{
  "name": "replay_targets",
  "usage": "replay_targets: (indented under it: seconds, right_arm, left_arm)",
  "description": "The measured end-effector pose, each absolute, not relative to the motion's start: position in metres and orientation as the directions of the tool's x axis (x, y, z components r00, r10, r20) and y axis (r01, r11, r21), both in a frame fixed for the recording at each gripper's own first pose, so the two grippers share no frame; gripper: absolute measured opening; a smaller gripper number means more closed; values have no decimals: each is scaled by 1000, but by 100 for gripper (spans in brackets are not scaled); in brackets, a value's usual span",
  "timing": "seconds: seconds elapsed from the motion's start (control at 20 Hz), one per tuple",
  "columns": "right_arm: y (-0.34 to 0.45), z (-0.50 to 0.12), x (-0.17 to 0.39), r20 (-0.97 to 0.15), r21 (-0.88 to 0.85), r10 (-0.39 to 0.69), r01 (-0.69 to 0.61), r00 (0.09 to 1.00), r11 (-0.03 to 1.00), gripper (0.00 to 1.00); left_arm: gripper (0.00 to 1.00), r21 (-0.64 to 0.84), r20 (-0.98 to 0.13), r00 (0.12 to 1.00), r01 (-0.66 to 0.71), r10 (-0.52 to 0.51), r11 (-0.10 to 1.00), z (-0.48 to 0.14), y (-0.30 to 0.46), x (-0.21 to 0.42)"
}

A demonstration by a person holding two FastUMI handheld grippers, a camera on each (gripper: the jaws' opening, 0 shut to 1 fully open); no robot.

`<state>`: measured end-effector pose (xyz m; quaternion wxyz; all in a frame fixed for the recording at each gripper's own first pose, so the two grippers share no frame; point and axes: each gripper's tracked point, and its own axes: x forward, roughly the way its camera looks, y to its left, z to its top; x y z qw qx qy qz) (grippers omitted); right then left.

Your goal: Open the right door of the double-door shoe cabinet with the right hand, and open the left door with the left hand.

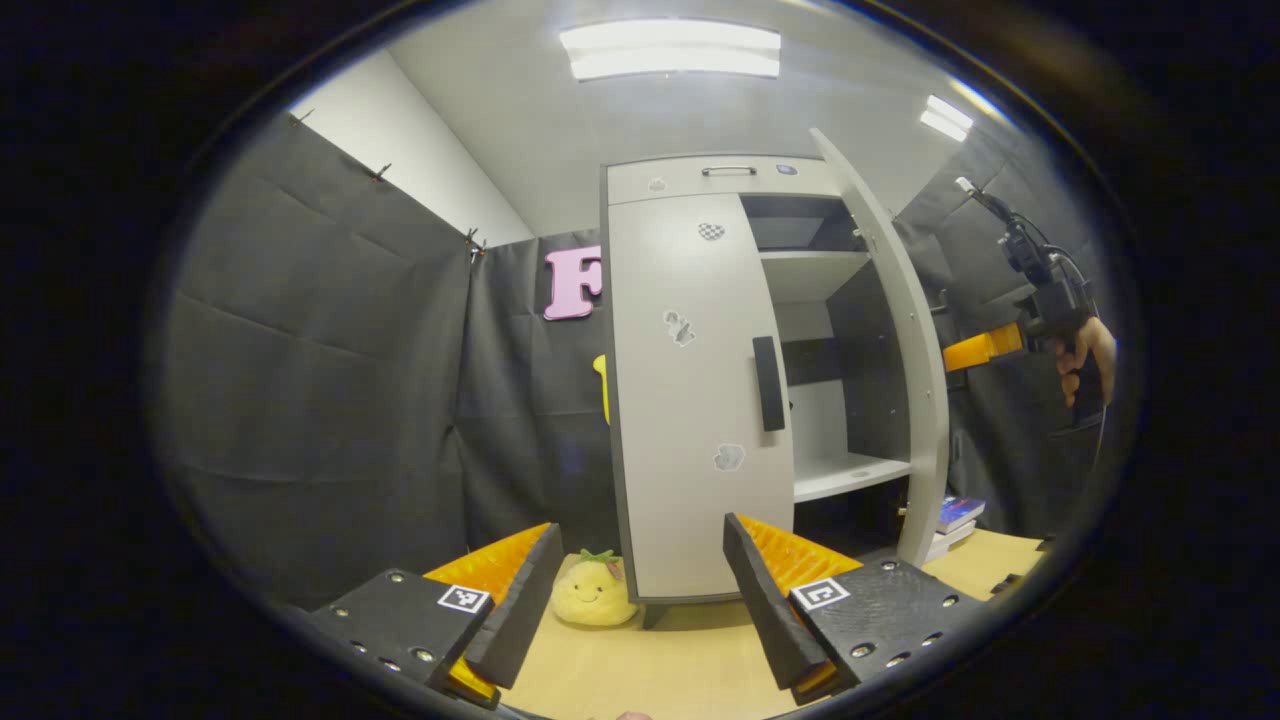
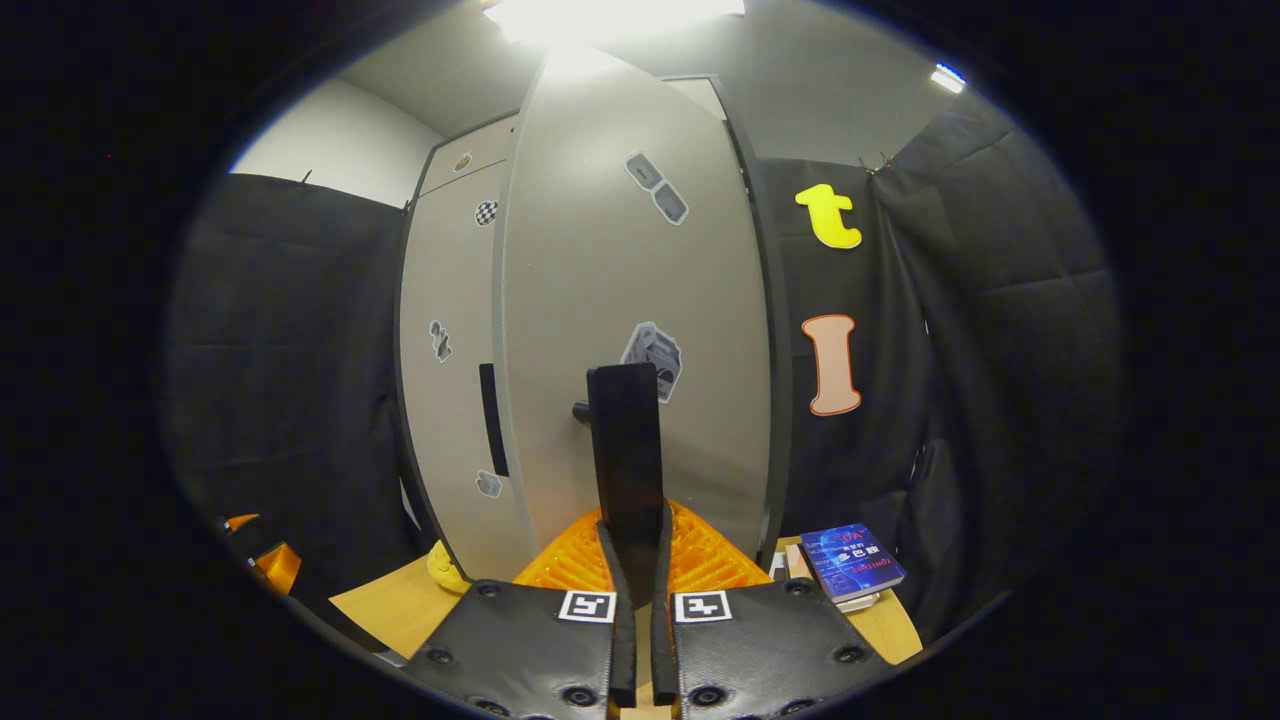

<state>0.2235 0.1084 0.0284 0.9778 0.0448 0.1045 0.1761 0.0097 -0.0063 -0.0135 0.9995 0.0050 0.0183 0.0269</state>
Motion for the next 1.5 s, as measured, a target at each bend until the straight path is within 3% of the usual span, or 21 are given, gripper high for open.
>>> replay_targets:
  seconds: [0.4, 0.45, 0.55, 0.6, 0.8, 1.05, 1.1, 1.15, 1.5]
  right_arm:
    - [94, 29, 222, -179, 120, 344, -326, 922, 938, 3]
    - [91, 30, 222, -178, 117, 339, -322, 924, 939, 7]
    - [86, 30, 223, -176, 111, 325, -310, 929, 944, 3]
    - [83, 30, 224, -175, 105, 316, -302, 932, 948, 7]
    - [64, 30, 228, -173, 80, 251, -241, 952, 967, 2]
    - [42, 30, 229, -175, 104, 171, -154, 970, 982, 6]
    - [47, 30, 227, -174, 133, 194, -172, 965, 976, 10]
    - [53, 29, 225, -177, 158, 210, -183, 962, 970, 3]
    - [39, 31, 211, -158, 125, 169, -150, 973, 981, 5]
  left_arm:
    - [93, 11, -46, 999, -16, 17, 1000, -15, -31, 20]
    - [93, 10, -46, 999, -14, 15, 1000, -15, -34, 21]
    - [93, 16, -47, 999, -9, 10, 1000, -14, -38, 24]
    - [93, 21, -46, 999, -8, 9, 1000, -14, -39, 23]
    - [94, 18, -54, 999, 0, 1, 1000, -17, -47, 24]
    - [94, 16, -61, 998, 32, -31, 999, -17, -64, 26]
    - [94, 19, -61, 997, 40, -39, 999, -17, -67, 27]
    - [94, 22, -59, 997, 49, -47, 999, -15, -70, 29]
    - [92, -3, -61, 990, 125, -125, 992, 5, -98, 62]
